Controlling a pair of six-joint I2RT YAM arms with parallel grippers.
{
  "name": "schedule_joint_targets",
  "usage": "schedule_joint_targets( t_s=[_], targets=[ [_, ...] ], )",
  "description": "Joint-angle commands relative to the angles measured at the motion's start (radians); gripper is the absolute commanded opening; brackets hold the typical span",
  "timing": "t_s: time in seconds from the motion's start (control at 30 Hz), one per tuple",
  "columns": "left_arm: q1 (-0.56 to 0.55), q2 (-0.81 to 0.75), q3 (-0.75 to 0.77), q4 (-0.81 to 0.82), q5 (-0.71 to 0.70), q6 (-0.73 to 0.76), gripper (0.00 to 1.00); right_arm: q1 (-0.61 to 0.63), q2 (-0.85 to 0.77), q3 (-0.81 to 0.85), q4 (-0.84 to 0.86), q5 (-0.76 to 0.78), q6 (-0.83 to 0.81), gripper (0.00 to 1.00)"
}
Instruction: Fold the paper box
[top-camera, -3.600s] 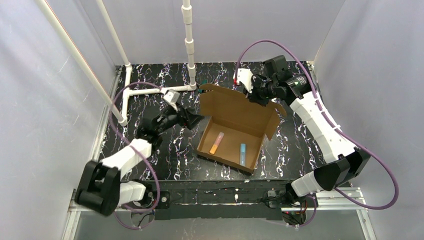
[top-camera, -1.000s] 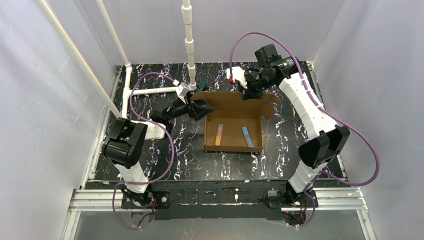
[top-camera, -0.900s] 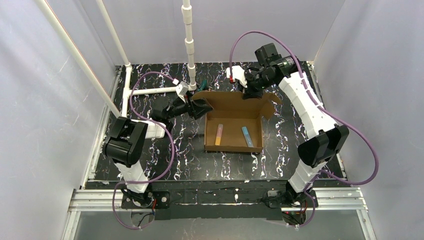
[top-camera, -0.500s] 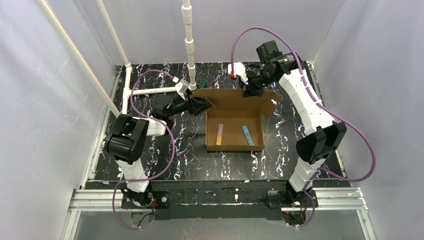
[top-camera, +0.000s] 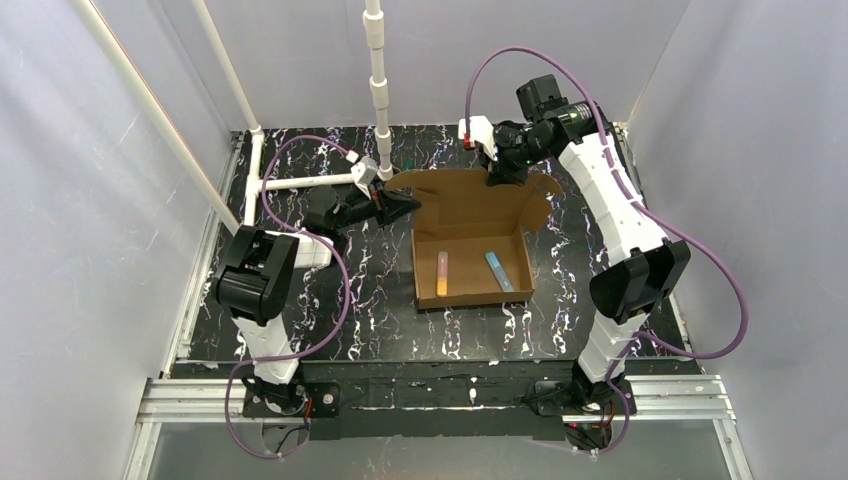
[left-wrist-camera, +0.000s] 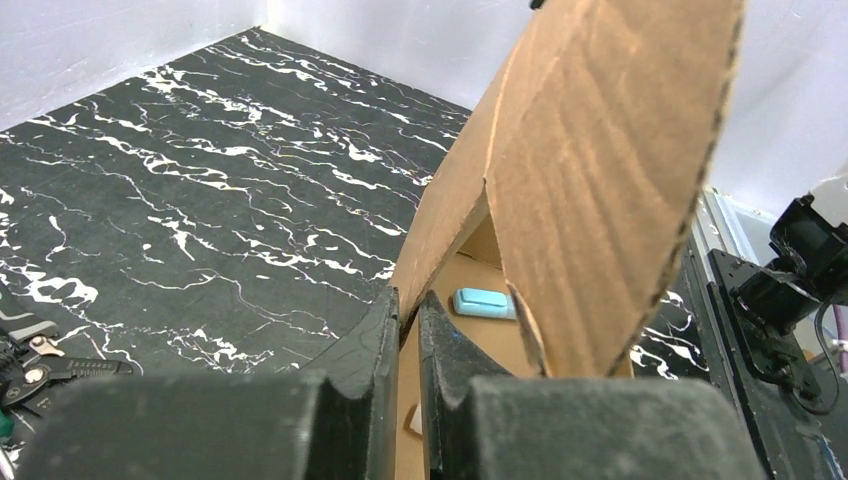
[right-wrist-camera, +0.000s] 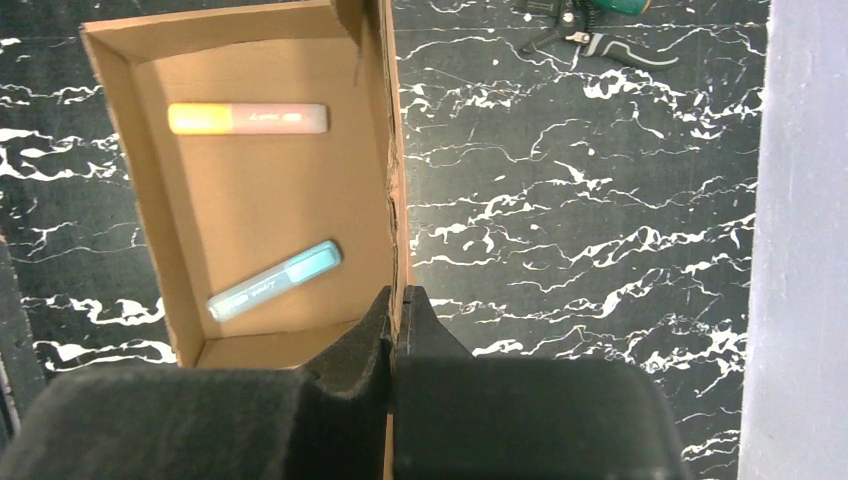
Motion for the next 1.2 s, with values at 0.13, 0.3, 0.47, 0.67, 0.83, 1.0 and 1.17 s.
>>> schedule_joint_targets(
  t_s=[0.13,0.3,0.47,0.67,0.83,1.0,1.17],
  targets=[
    [-0.041,-0.026,0.015,0.045,0.066,-0.012,0.0,0.018,0.056,0.001,0.009,-0.079,0.049,0.01],
    [-0.048,-0.025,0.008,0.045,0.056,-0.016,0.36,0.018,0.053,-0.006,0.003,-0.094,0.044,0.01],
    [-0.054,-0.016,0.007,0.045,0.058,-0.019,0.39,0.018,0.046,-0.018,0.001,-0.102,0.038,0.01],
    [-0.058,0.006,0.036,0.045,0.078,-0.048,0.18,0.018,0.05,-0.023,0.002,-0.107,0.04,0.01],
    [-0.06,-0.002,0.023,0.045,0.065,-0.032,0.0,0.017,0.05,-0.031,0.01,-0.105,0.05,0.02],
    [-0.06,-0.025,-0.011,0.045,0.049,0.018,0.0,-0.002,0.034,-0.031,0.051,-0.087,0.133,0.29],
    [-0.06,-0.054,-0.05,0.043,0.041,0.077,0.0,-0.248,-0.047,0.022,0.043,-0.317,0.24,0.76]
  ],
)
